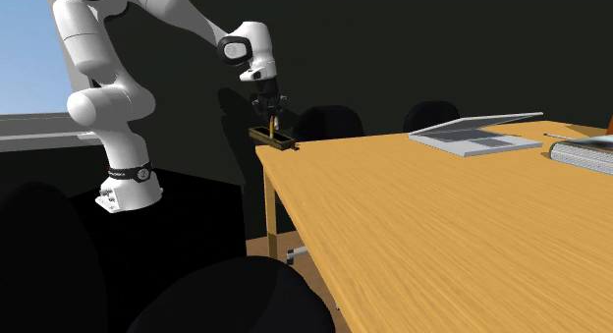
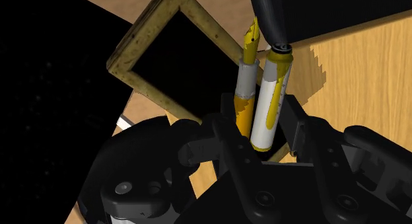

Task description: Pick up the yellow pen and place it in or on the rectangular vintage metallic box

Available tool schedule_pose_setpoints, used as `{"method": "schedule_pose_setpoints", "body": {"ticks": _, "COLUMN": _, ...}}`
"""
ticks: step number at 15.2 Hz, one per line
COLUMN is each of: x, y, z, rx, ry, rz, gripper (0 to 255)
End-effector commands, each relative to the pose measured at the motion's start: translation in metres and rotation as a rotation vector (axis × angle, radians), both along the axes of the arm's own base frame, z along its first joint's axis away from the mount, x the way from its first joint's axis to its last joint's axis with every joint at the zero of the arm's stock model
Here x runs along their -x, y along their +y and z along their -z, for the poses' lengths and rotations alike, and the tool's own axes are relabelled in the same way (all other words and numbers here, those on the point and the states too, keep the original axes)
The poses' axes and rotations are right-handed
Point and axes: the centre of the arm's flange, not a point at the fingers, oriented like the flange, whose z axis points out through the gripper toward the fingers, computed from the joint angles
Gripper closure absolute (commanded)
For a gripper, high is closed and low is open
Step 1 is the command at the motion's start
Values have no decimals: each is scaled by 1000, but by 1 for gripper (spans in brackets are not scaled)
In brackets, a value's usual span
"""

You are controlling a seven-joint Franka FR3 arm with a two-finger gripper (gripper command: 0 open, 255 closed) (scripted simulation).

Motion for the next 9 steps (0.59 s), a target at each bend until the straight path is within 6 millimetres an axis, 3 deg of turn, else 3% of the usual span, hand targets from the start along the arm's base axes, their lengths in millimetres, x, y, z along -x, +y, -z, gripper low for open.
{"method": "schedule_pose_setpoints", "body": {"ticks": 1, "x": 0, "y": 0, "z": 0, "rx": 0, "ry": 0, "rz": 0, "gripper": 255}}
{"method": "schedule_pose_setpoints", "body": {"ticks": 2, "x": 0, "y": 0, "z": 0, "rx": 0, "ry": 0, "rz": 0, "gripper": 0}}
{"method": "schedule_pose_setpoints", "body": {"ticks": 7, "x": 0, "y": 0, "z": 0, "rx": 0, "ry": 0, "rz": 0, "gripper": 0}}
{"method": "schedule_pose_setpoints", "body": {"ticks": 9, "x": 2, "y": -4, "z": -26, "rx": 0, "ry": 0, "rz": 0, "gripper": 0}}
